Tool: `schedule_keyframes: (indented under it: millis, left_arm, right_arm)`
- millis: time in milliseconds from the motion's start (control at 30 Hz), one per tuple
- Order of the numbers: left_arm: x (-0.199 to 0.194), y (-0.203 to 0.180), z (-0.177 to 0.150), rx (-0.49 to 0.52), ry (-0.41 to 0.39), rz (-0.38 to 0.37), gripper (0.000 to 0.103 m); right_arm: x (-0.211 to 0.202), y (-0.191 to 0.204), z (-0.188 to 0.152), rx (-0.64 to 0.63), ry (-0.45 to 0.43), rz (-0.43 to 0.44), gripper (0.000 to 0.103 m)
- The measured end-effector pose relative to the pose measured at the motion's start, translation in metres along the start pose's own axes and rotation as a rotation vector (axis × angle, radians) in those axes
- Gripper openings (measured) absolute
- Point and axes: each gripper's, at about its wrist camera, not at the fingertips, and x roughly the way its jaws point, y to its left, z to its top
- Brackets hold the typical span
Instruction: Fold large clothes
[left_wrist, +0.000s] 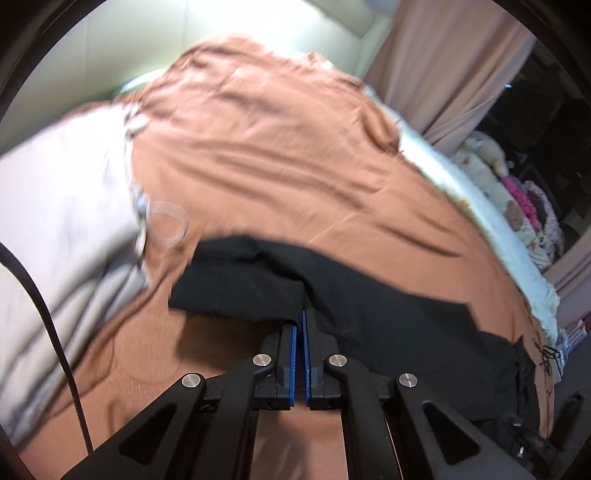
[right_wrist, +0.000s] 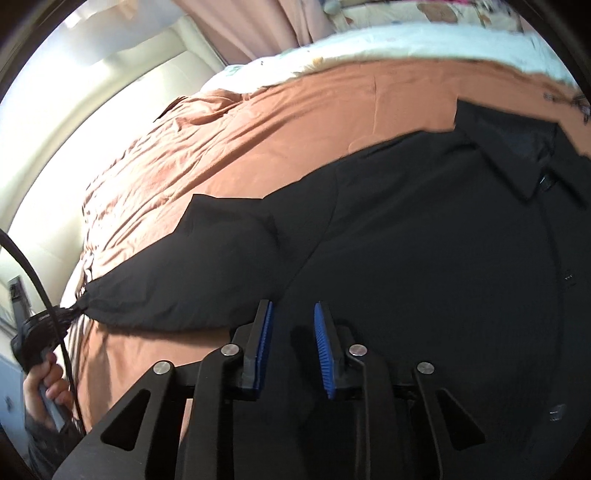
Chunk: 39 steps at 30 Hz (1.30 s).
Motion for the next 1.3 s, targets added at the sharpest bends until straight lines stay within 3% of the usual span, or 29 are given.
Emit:
schedule_keyframes:
  millis: [133,267,567,800,900,933,967,1067,1167,1300]
  left_arm:
    - [-0.028,-0.028,0.018,0.063,-0.052,-0.042,0.002]
    - [-0.050,-0.058,0.030,0.123,-0.093,-0.073,0.002]
    - [-0.092,-0.133,0.044,0.224,-0.150,-0.171,0.002]
    - [-0.123,-0.229,0.032,0.332,-0.167,-0.291,0.002]
    - [-0.134,-0.271,0.020,0.385,-0.166,-0.345,0.002]
    - [-0.138,-0.285,0.016,0.404,-0.164,-0.364,0.002]
    - [-0.141,-0.296,0.012,0.417,-0.162,-0.377,0.002]
    - [-0.150,-0.339,-0.006,0.469,-0.153,-0.428,0.002]
    - [-0.154,-0.374,-0.022,0.511,-0.134,-0.471,0.002]
    - [-0.158,-0.419,-0.047,0.580,-0.109,-0.528,0.002]
  right_arm:
    - [0.044,-0.005,0.000,0.025,0.080,-0.023,0.018]
    - [0.037,-0.007,0.009,0.034,0.093,0.000,0.018]
    - [-0.045,-0.019,0.011,-0.009,0.004,0.031,0.019]
    - [-0.098,-0.049,-0.005,0.009,-0.049,-0.013,0.021]
    - [-0.120,-0.067,-0.013,0.025,-0.094,-0.045,0.042]
    - [-0.126,-0.074,-0.015,0.030,-0.109,-0.053,0.058]
    - [-0.136,-0.080,-0.018,0.033,-0.122,-0.059,0.065]
    - [-0.151,-0.090,-0.029,0.045,-0.138,-0.076,0.067]
    - [-0.166,-0.094,-0.043,0.045,-0.159,-0.088,0.079]
    - [-0.183,-0.107,-0.058,0.076,-0.178,-0.107,0.083]
